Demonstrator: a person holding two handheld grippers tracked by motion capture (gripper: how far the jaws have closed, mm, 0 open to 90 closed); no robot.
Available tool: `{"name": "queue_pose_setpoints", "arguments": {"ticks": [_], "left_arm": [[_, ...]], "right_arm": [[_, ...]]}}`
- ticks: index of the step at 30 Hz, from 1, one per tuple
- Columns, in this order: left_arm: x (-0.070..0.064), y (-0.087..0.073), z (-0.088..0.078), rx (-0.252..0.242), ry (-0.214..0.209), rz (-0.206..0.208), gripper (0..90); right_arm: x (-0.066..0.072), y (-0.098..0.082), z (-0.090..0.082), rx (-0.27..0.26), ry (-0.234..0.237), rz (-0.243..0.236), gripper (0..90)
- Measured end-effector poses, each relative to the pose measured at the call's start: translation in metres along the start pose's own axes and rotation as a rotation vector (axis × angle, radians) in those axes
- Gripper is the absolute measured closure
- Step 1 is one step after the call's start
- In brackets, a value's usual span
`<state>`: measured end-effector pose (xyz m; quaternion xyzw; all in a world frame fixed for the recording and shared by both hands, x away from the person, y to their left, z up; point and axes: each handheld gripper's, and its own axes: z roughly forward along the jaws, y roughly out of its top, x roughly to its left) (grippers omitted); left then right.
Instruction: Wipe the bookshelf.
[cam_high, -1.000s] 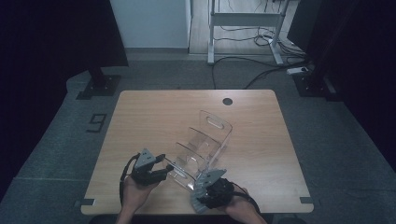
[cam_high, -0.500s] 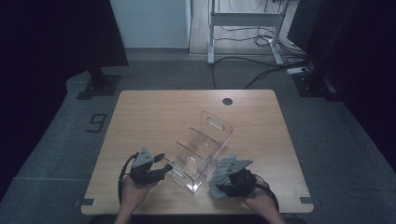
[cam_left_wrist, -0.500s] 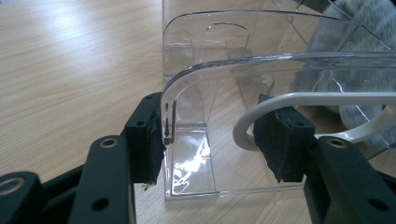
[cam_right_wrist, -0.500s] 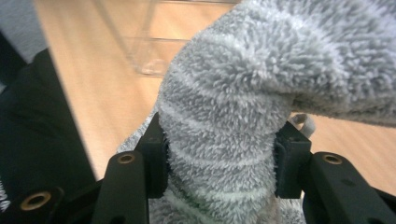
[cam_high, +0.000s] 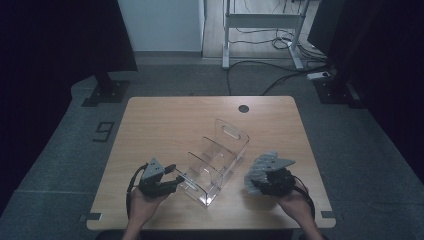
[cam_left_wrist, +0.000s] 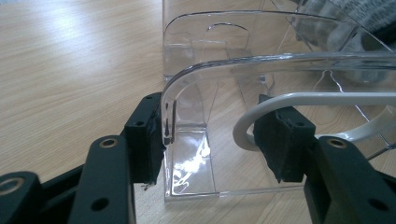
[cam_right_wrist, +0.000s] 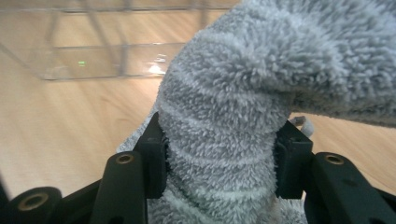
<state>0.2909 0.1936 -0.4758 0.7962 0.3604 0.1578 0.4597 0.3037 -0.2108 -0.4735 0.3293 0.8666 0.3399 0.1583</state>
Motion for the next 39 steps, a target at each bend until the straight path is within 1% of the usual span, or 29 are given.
{"name": "queue_pose_setpoints", "arguments": {"ticks": [4, 7, 11, 14, 17, 20, 22, 24, 25, 26, 28, 29, 31, 32, 35, 37, 39], "left_arm": [[0.0, 0.0, 0.0, -0.001, -0.001, 0.002, 44.4], [0.0, 0.0, 0.0, -0.001, -0.001, 0.003, 44.4], [0.0, 0.0, 0.0, -0.002, 0.003, 0.007, 44.4], [-0.001, 0.0, 0.0, -0.006, 0.007, 0.01, 44.4], [-0.001, 0.0, 0.0, -0.006, 0.008, 0.013, 44.4], [-0.002, 0.0, 0.001, -0.007, 0.011, 0.017, 43.9], [-0.003, 0.0, 0.002, -0.006, 0.017, 0.021, 40.3], [-0.004, 0.0, 0.002, -0.003, 0.027, 0.018, 34.1], [-0.004, 0.001, 0.002, 0.003, 0.031, 0.014, 30.2], [-0.004, 0.002, 0.001, 0.006, 0.032, 0.011, 27.7], [-0.005, 0.003, -0.001, 0.007, 0.043, 0.012, 22.4], [-0.005, 0.003, -0.002, 0.009, 0.041, 0.011, 21.4], [-0.006, 0.004, -0.005, 0.016, 0.044, 0.017, 20.3], [-0.006, 0.004, -0.007, 0.018, 0.043, 0.014, 19.3], [-0.007, 0.003, -0.013, 0.018, 0.026, 0.0, 17.2], [-0.007, 0.002, -0.017, 0.014, 0.029, -0.009, 17.0], [-0.008, 0.001, -0.02, 0.016, 0.033, -0.008, 17.4]], "right_arm": [[-0.016, -0.006, 0.0, 0.006, -0.041, 0.04, 48.6], [-0.027, -0.011, 0.003, 0.025, -0.068, 0.069, 48.1], [-0.039, -0.019, 0.012, 0.056, -0.085, 0.098, 47.4], [-0.045, -0.025, 0.019, 0.086, -0.088, 0.112, 46.6], [-0.049, -0.03, 0.029, 0.123, -0.071, 0.119, 44.3], [-0.05, -0.032, 0.031, 0.123, -0.061, 0.125, 42.3], [-0.05, -0.032, 0.031, 0.123, -0.064, 0.12, 38.2], [-0.051, -0.032, 0.03, 0.12, -0.063, 0.122, 31.2], [-0.051, -0.032, 0.029, 0.116, -0.073, 0.123, 27.6], [-0.051, -0.032, 0.027, 0.111, -0.074, 0.121, 25.2], [-0.052, -0.031, 0.022, 0.084, -0.079, 0.13, 21.4], [-0.053, -0.03, 0.019, 0.07, -0.078, 0.135, 20.5], [-0.053, -0.028, 0.014, 0.046, -0.074, 0.137, 20.2], [-0.052, -0.027, 0.012, 0.036, -0.074, 0.14, 20.2], [-0.051, -0.024, 0.005, 0.013, -0.073, 0.126, 20.2], [-0.05, -0.02, 0.001, -0.001, -0.068, 0.122, 21.5], [-0.049, -0.017, -0.003, -0.016, -0.061, 0.117, 23.2]]}}
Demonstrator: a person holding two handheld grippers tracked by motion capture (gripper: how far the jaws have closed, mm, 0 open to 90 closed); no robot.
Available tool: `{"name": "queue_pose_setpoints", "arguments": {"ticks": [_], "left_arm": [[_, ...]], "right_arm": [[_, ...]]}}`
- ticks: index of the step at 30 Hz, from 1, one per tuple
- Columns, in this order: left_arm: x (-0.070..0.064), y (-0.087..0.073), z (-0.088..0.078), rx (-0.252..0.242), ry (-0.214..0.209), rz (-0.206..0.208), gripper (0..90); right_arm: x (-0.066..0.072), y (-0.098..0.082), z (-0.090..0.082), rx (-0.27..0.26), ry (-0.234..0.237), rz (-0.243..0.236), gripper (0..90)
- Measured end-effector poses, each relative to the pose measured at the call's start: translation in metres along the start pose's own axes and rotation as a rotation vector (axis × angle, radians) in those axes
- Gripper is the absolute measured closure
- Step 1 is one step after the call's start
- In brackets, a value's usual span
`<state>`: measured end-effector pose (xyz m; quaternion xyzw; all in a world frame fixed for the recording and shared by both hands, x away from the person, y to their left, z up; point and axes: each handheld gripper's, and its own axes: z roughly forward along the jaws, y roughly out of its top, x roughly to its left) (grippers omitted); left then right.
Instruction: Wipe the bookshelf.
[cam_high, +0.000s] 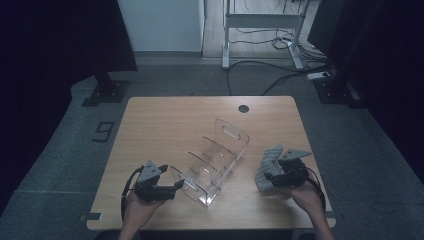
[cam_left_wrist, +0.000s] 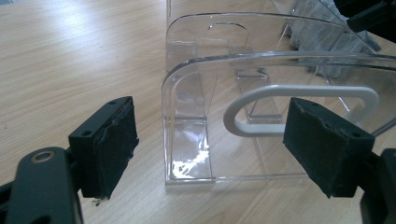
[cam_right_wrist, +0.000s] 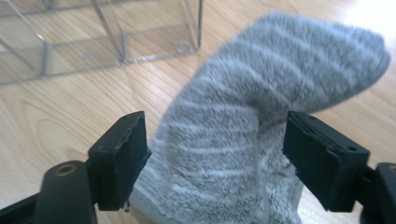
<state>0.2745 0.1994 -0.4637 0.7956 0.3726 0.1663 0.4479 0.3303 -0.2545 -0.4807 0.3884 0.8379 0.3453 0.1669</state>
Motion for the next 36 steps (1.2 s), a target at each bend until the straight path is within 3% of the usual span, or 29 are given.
{"name": "queue_pose_setpoints", "arguments": {"ticks": [5, 10, 16, 21, 27, 33, 36], "left_arm": [[-0.008, -0.007, -0.005, 0.016, 0.009, -0.001, 19.4], [-0.018, -0.012, -0.008, 0.015, -0.015, 0.011, 21.2], [-0.031, -0.012, 0.003, 0.031, -0.041, 0.044, 20.3], [-0.035, -0.016, 0.011, 0.047, -0.045, 0.047, 19.4], [-0.038, -0.019, 0.018, 0.061, -0.045, 0.058, 18.4], [-0.038, -0.02, 0.02, 0.066, -0.046, 0.056, 18.5], [-0.038, -0.02, 0.02, 0.067, -0.046, 0.058, 18.5]], "right_arm": [[0.003, 0.011, -0.007, -0.032, 0.026, -0.008, 26.7], [0.003, 0.025, -0.004, -0.038, 0.042, -0.012, 29.9], [-0.003, 0.051, 0.002, -0.061, 0.081, 0.009, 33.1], [-0.007, 0.074, 0.007, -0.079, 0.1, 0.021, 34.5], [-0.006, 0.094, 0.019, -0.07, 0.1, 0.002, 34.9], [-0.004, 0.105, 0.032, -0.052, 0.088, -0.009, 35.9], [-0.003, 0.108, 0.036, -0.058, 0.091, -0.008, 42.1]]}}
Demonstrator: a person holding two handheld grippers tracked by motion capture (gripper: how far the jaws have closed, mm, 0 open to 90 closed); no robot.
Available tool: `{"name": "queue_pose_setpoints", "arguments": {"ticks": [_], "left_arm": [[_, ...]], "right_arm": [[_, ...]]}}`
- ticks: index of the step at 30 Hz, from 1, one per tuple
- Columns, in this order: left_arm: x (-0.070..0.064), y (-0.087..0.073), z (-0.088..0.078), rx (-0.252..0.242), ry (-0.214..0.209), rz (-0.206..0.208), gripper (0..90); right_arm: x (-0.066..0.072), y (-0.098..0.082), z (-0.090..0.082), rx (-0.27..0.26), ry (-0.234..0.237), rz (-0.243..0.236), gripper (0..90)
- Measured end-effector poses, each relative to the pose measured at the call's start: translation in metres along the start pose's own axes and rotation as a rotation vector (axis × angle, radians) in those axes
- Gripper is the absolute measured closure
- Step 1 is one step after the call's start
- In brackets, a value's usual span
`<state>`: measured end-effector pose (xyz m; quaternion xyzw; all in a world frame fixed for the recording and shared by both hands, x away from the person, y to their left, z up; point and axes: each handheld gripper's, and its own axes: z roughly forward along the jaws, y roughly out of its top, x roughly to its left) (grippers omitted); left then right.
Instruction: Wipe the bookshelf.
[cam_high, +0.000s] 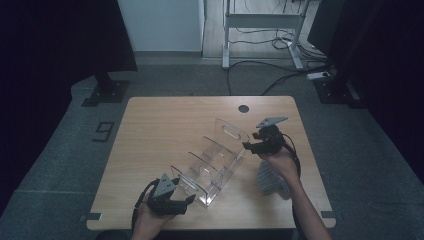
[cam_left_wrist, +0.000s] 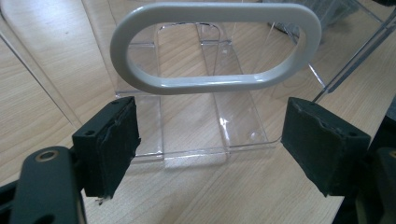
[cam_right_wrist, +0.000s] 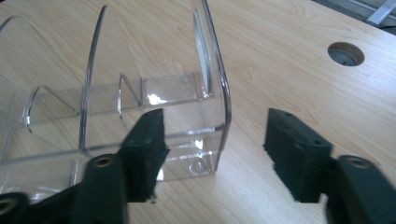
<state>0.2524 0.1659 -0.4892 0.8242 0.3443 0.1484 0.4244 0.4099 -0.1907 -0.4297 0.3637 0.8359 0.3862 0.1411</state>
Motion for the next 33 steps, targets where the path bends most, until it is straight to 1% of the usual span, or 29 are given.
{"name": "queue_pose_setpoints", "arguments": {"ticks": [2, 4, 5, 6, 9, 10, 12, 14, 16, 18, 19, 21, 24, 33], "left_arm": [[0.0, 0.0, 0.001, 0.001, -0.001, -0.002, 18.6], [0.0, 0.0, 0.002, 0.008, -0.001, 0.002, 18.6], [0.0, -0.001, 0.002, 0.009, -0.001, 0.003, 18.6], [0.0, -0.001, 0.003, 0.011, -0.003, 0.004, 18.6], [-0.001, -0.001, 0.004, 0.013, 0.002, 0.004, 18.6], [0.0, -0.002, 0.004, 0.014, 0.003, 0.003, 18.6], [0.001, -0.002, 0.005, 0.017, 0.011, 0.001, 18.6], [0.004, -0.003, 0.006, 0.019, 0.022, -0.005, 18.7], [0.007, -0.004, 0.007, 0.025, 0.033, -0.013, 18.8], [0.009, -0.005, 0.009, 0.029, 0.043, -0.02, 18.8], [0.01, -0.005, 0.009, 0.03, 0.041, -0.022, 18.4], [0.012, -0.006, 0.01, 0.035, 0.04, -0.023, 18.2], [0.015, -0.007, 0.011, 0.044, 0.062, -0.02, 18.1], [0.033, -0.009, 0.014, 0.047, 0.124, -0.065, 18.4]], "right_arm": [[-0.002, 0.003, 0.001, -0.015, 0.0, 0.007, 49.4], [-0.004, 0.007, 0.002, -0.009, 0.018, 0.013, 54.8], [-0.004, 0.009, 0.003, 0.002, 0.022, 0.019, 56.5], [-0.005, 0.01, 0.004, 0.004, 0.019, 0.016, 58.1], [-0.005, 0.014, 0.008, 0.022, 0.03, -0.001, 68.8], [-0.004, 0.015, 0.01, 0.028, 0.028, -0.021, 70.1], [-0.001, 0.015, 0.01, 0.038, 0.002, -0.04, 72.9], [-0.001, 0.013, 0.008, 0.038, 0.0, -0.041, 75.6], [-0.002, 0.011, 0.006, 0.038, 0.012, -0.042, 78.7], [-0.001, 0.008, 0.003, 0.036, 0.014, -0.042, 80.5], [0.0, 0.008, 0.002, 0.041, 0.02, -0.042, 80.8], [0.002, 0.006, 0.0, 0.038, 0.01, -0.049, 80.7], [0.002, 0.003, -0.003, 0.038, 0.008, -0.047, 81.2], [0.003, -0.013, -0.019, 0.023, 0.03, -0.023, 82.0]]}}
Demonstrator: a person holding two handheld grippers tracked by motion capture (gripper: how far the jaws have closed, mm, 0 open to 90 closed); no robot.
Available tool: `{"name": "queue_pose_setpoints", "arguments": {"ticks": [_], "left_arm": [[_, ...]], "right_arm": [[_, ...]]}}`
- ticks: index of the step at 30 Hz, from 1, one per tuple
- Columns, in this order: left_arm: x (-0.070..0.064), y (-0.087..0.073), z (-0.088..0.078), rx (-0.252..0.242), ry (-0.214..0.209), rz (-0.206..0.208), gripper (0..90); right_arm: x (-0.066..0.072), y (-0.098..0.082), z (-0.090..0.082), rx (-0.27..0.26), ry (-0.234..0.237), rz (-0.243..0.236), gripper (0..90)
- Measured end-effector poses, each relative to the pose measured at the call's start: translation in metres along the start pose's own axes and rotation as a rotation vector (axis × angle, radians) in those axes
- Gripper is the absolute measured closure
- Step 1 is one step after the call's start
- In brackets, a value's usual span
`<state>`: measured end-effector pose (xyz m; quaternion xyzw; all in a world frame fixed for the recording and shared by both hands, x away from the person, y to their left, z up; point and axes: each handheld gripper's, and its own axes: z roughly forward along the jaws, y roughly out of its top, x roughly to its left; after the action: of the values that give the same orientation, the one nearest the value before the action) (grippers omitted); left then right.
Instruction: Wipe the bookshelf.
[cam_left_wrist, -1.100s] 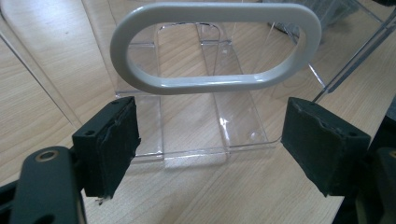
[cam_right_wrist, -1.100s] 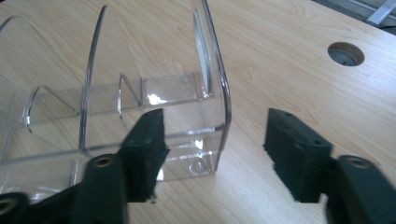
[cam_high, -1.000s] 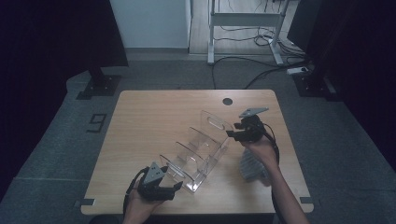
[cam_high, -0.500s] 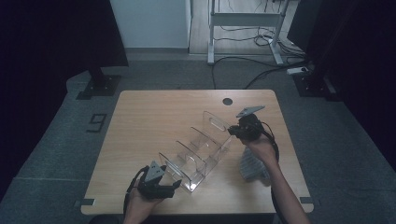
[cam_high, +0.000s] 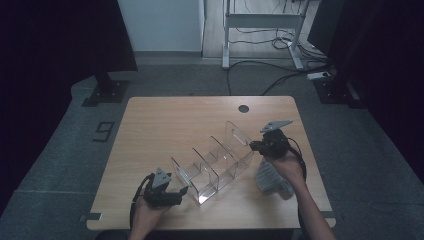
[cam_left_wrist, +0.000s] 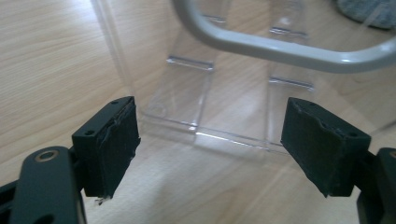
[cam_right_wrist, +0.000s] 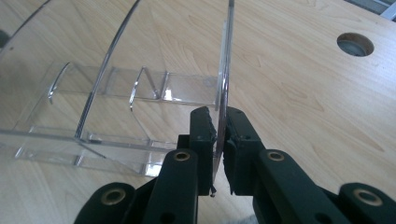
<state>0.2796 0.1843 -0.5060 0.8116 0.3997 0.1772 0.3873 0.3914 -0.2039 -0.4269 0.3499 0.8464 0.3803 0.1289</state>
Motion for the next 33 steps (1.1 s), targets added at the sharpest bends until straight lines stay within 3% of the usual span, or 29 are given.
{"name": "queue_pose_setpoints", "arguments": {"ticks": [6, 16, 19, 21, 26, 30, 33], "left_arm": [[0.004, 0.004, -0.006, -0.017, -0.009, -0.021, 19.3], [-0.007, 0.019, -0.049, -0.107, -0.102, -0.011, 19.6], [-0.013, 0.023, -0.052, -0.115, -0.123, 0.002, 19.1], [-0.016, 0.025, -0.054, -0.11, -0.113, 0.017, 18.8], [-0.017, 0.029, -0.059, -0.131, -0.148, -0.003, 18.7], [-0.023, 0.033, -0.056, -0.117, -0.13, 0.013, 19.1], [-0.023, 0.035, -0.053, -0.092, -0.085, 0.009, 22.4]], "right_arm": [[0.005, -0.009, -0.007, -0.012, 0.008, 0.004, 81.1], [0.015, -0.012, -0.011, -0.006, -0.006, -0.023, 79.3], [0.017, -0.013, -0.012, -0.004, -0.003, -0.025, 78.8], [0.019, -0.014, -0.013, -0.004, -0.006, -0.022, 78.5], [0.022, -0.015, -0.015, 0.0, 0.001, -0.018, 77.9], [0.027, -0.017, -0.016, 0.006, 0.009, -0.023, 77.1], [0.031, -0.018, -0.015, 0.006, 0.024, -0.031, 75.7]]}}
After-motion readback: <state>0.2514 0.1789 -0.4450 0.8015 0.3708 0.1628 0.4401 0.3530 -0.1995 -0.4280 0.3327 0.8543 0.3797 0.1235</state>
